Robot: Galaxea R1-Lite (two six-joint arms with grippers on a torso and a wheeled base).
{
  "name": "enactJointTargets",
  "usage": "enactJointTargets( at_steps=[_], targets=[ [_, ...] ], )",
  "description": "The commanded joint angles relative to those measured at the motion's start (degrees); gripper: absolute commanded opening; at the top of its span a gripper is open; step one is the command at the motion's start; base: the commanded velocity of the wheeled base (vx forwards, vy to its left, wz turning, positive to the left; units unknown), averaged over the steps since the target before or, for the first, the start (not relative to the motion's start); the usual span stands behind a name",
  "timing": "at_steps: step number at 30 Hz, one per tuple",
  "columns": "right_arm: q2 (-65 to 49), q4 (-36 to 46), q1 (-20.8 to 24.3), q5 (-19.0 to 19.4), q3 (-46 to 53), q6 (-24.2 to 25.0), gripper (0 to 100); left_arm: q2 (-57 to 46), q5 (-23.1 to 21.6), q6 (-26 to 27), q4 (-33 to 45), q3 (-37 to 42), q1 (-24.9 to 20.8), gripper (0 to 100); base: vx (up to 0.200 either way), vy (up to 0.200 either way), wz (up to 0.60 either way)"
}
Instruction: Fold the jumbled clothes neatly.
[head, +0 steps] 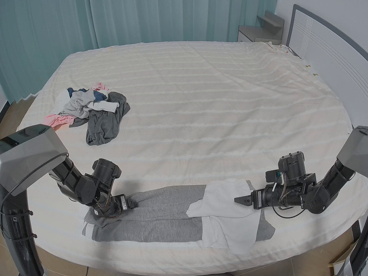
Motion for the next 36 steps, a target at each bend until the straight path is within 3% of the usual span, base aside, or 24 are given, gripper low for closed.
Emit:
enactJointTargets(
  at_steps=[1, 13, 17, 23, 27, 30, 36],
  targets=[
    [3.5, 0.2, -3.7, -1.9, 0.2, 0.0, 100, 0.1, 0.0, 0.0, -1.4, 1.1, 0.1, 100, 0.000, 0.000, 0.00],
    [1.2, -1.6, -6.6, -5.9, 8.1, 1.0, 100, 0.1, 0.0, 0.0, -2.0, 1.3, 0.2, 100, 0.000, 0.000, 0.00],
    [-3.9, -7.6, -4.8, -6.0, 9.1, 7.5, 100, -0.8, -0.1, 0.0, -4.2, 1.7, 0.4, 100, 0.000, 0.000, 0.00],
    [-10.3, -7.5, -2.7, -5.5, 10.1, 12.7, 100, -12.2, -3.6, -0.2, -3.0, 2.2, 1.6, 100, 0.000, 0.000, 0.00],
    [-11.1, -8.0, -2.7, -5.6, 12.4, 14.7, 100, -17.9, -3.7, 2.6, 3.3, 2.0, 3.7, 100, 0.000, 0.000, 0.00],
    [-13.5, -8.2, -2.6, -5.6, 15.2, 17.0, 100, -23.9, -4.1, 5.4, 7.8, 2.1, 7.9, 100, 0.000, 0.000, 0.00],
    [-16.8, -8.3, -1.1, -6.1, 18.9, 18.3, 100, -29.1, -6.5, 18.6, 15.7, 5.6, 12.7, 100, 0.000, 0.000, 0.00]
  ],
)
